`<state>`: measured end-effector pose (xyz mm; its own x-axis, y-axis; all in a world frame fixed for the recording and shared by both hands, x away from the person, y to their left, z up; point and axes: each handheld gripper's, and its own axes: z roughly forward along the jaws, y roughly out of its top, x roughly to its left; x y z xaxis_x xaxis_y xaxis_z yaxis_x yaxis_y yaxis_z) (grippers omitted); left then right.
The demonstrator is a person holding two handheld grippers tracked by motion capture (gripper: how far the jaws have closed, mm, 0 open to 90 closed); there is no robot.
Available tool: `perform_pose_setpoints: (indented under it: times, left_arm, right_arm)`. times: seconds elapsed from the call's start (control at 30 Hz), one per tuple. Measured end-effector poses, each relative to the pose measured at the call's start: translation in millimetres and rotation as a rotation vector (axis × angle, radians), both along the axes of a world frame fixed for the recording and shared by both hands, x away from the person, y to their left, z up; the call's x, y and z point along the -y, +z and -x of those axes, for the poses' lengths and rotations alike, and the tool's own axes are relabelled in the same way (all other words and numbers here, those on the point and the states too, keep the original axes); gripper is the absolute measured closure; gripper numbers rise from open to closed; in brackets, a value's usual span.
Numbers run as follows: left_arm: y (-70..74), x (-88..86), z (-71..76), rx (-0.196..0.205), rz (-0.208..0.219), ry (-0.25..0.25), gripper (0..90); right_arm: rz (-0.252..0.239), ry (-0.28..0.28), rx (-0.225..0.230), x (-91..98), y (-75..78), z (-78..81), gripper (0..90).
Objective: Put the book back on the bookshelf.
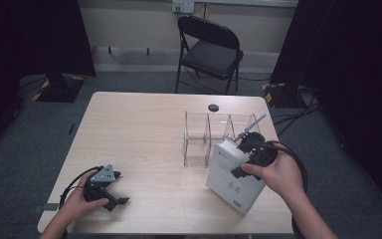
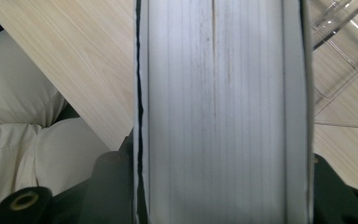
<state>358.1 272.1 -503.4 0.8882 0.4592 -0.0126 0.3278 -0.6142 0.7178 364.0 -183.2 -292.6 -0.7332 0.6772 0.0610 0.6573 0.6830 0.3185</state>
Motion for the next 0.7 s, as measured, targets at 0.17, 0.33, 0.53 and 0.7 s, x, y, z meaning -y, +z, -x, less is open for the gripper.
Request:
perform_pose_setpoints:
  times: [0.17, 0.33, 0.53, 0.7]
  left_arm:
    - [0.0, 0.0, 0.0, 0.000, 0.000, 0.000, 0.0]
    - [0.0, 0.0, 0.0, 0.000, 0.000, 0.000, 0.0]
    - [0.0, 0.0, 0.0, 0.000, 0.000, 0.000, 0.0]
    - [0.0, 0.1, 0.0, 0.000, 0.001, 0.000, 0.0]
  right_arm:
    - [0.006, -0.008, 0.001, 6.9, -0.1, 0.2, 52.3]
    - [0.005, -0.020, 0.002, 11.2, 0.4, 0.4, 52.3]
    - [0.006, -0.048, 0.006, 21.1, 1.6, 0.2, 52.2]
    - [0.009, -0.072, 0.010, 29.2, 0.5, -0.5, 52.3]
